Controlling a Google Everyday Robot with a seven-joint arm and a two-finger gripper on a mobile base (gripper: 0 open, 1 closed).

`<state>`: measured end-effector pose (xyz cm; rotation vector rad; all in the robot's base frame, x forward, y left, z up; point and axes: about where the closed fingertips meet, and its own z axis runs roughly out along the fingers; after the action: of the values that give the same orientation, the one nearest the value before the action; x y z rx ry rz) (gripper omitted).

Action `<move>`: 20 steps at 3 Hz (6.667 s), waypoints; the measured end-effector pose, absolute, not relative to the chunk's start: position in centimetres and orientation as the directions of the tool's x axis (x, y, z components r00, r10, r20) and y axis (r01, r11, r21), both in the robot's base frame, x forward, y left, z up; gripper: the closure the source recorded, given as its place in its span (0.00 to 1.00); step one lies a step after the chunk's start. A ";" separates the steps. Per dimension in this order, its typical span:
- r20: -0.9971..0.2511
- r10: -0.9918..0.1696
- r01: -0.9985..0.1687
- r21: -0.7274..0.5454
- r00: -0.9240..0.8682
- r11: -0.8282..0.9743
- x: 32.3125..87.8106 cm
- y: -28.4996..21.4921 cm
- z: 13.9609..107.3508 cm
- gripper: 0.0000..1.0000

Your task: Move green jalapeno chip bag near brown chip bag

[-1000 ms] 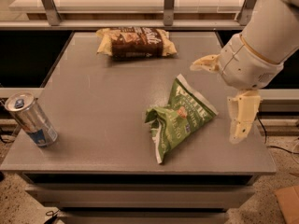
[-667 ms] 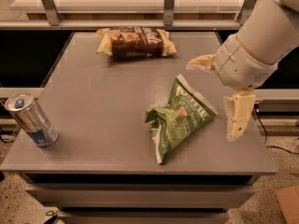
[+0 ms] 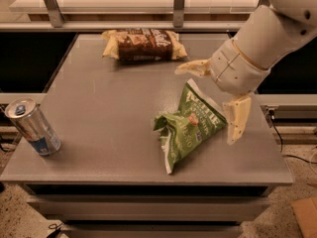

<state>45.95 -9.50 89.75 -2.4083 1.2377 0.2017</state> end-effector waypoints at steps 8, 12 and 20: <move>-0.393 -0.538 -0.665 -0.391 0.745 -0.636 48.1 -7.0 88.9 1.00; -0.320 -0.513 -0.601 -0.518 0.796 -0.609 52.0 -6.0 96.1 1.00; -0.246 -0.480 -0.520 -0.603 0.842 -0.605 67.9 -3.6 95.9 1.00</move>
Offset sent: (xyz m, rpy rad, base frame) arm 0.0081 0.0187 -0.0403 0.0971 0.0580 0.2278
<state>67.90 -3.61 95.86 -2.3241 0.7247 0.0763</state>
